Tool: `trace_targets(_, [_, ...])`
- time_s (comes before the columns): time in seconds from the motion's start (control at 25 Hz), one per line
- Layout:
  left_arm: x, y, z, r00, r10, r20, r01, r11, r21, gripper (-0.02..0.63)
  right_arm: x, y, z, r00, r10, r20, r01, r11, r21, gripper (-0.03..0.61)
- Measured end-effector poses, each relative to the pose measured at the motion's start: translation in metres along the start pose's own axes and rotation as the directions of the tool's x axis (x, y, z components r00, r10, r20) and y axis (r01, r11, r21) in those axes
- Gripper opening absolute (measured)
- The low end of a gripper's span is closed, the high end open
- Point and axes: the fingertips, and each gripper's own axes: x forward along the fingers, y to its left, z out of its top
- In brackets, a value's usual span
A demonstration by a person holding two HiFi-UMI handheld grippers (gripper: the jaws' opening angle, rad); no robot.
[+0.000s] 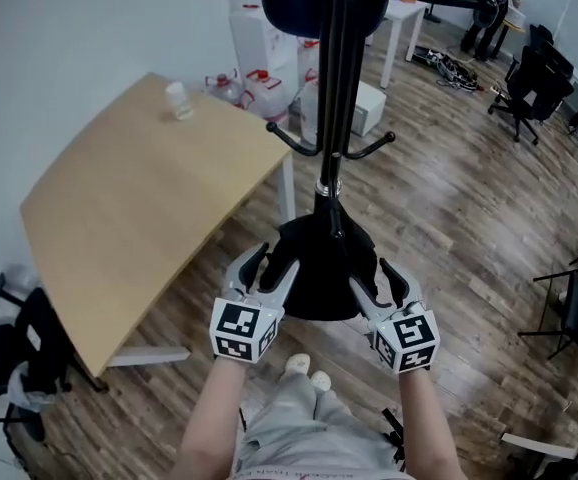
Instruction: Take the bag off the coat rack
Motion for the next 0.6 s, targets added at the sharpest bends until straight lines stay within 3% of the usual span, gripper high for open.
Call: trace_targets(0.6, [0.045,0.023,-0.063,0.977,-0.079,-0.198,0.077,0.997,-0.014,0.242,0.044,-0.028,-0.041,0.989,-0.049,-0.137,0.048,0.999,-0.010,0.256])
